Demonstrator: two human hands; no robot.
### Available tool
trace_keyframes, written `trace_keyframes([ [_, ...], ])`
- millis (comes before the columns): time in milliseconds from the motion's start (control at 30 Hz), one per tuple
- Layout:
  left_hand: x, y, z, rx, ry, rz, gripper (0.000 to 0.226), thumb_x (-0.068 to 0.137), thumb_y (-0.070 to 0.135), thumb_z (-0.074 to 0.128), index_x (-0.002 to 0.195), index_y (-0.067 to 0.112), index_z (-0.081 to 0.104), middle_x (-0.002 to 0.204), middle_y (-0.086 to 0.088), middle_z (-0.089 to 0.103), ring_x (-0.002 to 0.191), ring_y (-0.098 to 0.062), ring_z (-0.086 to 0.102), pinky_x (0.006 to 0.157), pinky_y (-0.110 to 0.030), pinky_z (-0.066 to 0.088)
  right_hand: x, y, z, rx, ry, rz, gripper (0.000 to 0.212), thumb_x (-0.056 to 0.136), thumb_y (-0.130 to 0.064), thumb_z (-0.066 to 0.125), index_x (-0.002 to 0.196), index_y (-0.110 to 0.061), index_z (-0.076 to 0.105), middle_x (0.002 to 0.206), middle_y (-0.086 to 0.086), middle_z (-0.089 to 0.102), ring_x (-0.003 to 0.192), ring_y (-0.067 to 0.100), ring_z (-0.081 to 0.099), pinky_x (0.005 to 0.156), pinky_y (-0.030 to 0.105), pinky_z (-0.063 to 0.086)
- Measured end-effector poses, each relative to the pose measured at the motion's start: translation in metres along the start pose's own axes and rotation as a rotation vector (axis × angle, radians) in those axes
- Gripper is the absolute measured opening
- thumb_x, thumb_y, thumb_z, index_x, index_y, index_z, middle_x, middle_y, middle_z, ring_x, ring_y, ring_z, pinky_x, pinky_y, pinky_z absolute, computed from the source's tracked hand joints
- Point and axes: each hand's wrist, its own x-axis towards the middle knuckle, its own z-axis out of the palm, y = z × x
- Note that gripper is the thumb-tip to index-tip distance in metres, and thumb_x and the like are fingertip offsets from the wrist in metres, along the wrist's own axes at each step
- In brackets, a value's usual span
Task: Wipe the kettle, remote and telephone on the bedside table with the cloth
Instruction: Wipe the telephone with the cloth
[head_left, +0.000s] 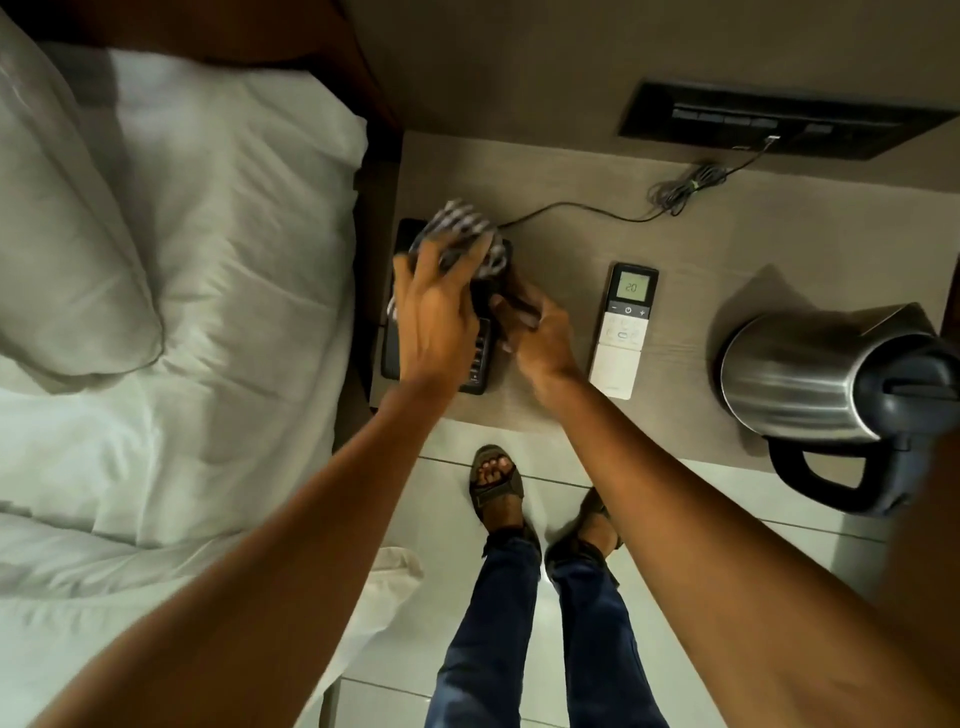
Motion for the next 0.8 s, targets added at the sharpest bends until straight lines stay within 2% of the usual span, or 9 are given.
trace_keyframes([
  [167,-0.015,0.003,0.017,0.039,-0.182,-0.004,0.06,0.095,0.006,0.05,0.15,0.027,0.053,0.159,-0.014,0.038,0.139,-0.046,0.039,0.122,-0.051,0.036,0.004,0.002,-0.006,-0.096,-0.034,-0.064,0.057,0.105,-0.006,0.066,0.159,-0.014,0.051,0.157,0.016,0.059,0.145,0.031,0.058,0.117,0.057,0.052],
  [233,-0.053,-0.006,0.019,0.0,-0.199,-0.053,0.062,0.092,0.007,0.051,0.151,0.027,0.05,0.158,-0.012,0.036,0.14,-0.043,0.038,0.12,-0.051,0.037,0.005,0.002,-0.01,-0.124,-0.052,-0.095,0.061,0.104,-0.01,0.069,0.16,-0.023,0.05,0.164,0.008,0.051,0.144,0.011,0.055,0.118,0.043,0.053],
  [300,-0.089,-0.015,0.019,-0.012,-0.234,-0.109,0.062,0.094,0.004,0.051,0.151,0.028,0.05,0.158,-0.009,0.034,0.138,-0.038,0.037,0.113,-0.048,0.045,0.007,0.002,-0.011,-0.106,-0.053,-0.096,0.062,0.103,-0.016,0.072,0.16,-0.028,0.051,0.159,-0.001,0.053,0.119,-0.011,0.062,0.106,0.025,0.058],
  [400,-0.121,-0.024,0.015,-0.018,-0.3,-0.141,0.052,0.096,-0.001,0.055,0.142,0.021,0.061,0.147,-0.008,0.046,0.129,-0.031,0.045,0.103,-0.044,0.054,0.007,0.0,-0.007,-0.05,-0.037,-0.019,0.062,0.103,-0.017,0.073,0.16,-0.028,0.051,0.153,0.006,0.064,0.1,-0.004,0.066,0.079,0.026,0.064],
  [433,-0.123,-0.025,0.012,-0.031,-0.312,-0.158,0.045,0.097,0.0,0.055,0.136,0.019,0.066,0.141,-0.008,0.053,0.123,-0.03,0.049,0.097,-0.044,0.056,0.005,-0.002,-0.005,-0.041,-0.023,0.002,0.061,0.103,-0.017,0.072,0.159,-0.027,0.052,0.152,0.008,0.064,0.1,0.0,0.067,0.077,0.027,0.063],
  [567,-0.097,-0.002,-0.01,-0.195,-0.208,-0.241,0.024,0.103,0.019,0.058,0.122,0.016,0.072,0.114,0.0,0.058,0.097,-0.02,0.061,0.074,-0.025,0.048,-0.006,-0.005,-0.005,-0.129,0.018,0.083,0.055,0.104,-0.02,0.072,0.156,-0.019,0.056,0.146,0.016,0.066,0.125,0.027,0.068,0.106,0.05,0.06],
  [633,-0.068,0.02,-0.02,-0.359,-0.129,-0.286,0.021,0.102,0.019,0.058,0.119,0.018,0.07,0.11,0.005,0.056,0.096,-0.016,0.062,0.078,-0.023,0.05,-0.011,-0.003,-0.01,-0.149,-0.016,0.104,0.047,0.106,-0.02,0.069,0.152,-0.016,0.059,0.144,0.016,0.069,0.131,0.031,0.068,0.108,0.046,0.059],
  [700,-0.037,0.044,-0.029,-0.566,-0.051,-0.362,0.021,0.099,0.015,0.057,0.116,0.017,0.07,0.114,0.0,0.066,0.103,-0.017,0.067,0.087,-0.033,0.06,-0.016,-0.006,-0.021,-0.038,-0.045,0.117,0.033,0.111,-0.026,0.058,0.141,-0.013,0.065,0.132,0.011,0.074,0.121,0.028,0.073,0.085,0.03,0.067],
  [800,-0.002,0.073,-0.039,-0.888,-0.004,-0.462,0.028,0.094,0.008,0.057,0.116,0.016,0.071,0.114,-0.003,0.074,0.105,-0.017,0.072,0.089,-0.037,0.063,-0.03,-0.023,-0.039,0.072,-0.026,0.154,0.038,0.114,-0.05,0.04,0.118,-0.028,0.071,0.096,-0.016,0.082,0.086,0.0,0.08,0.059,0.012,0.059],
])
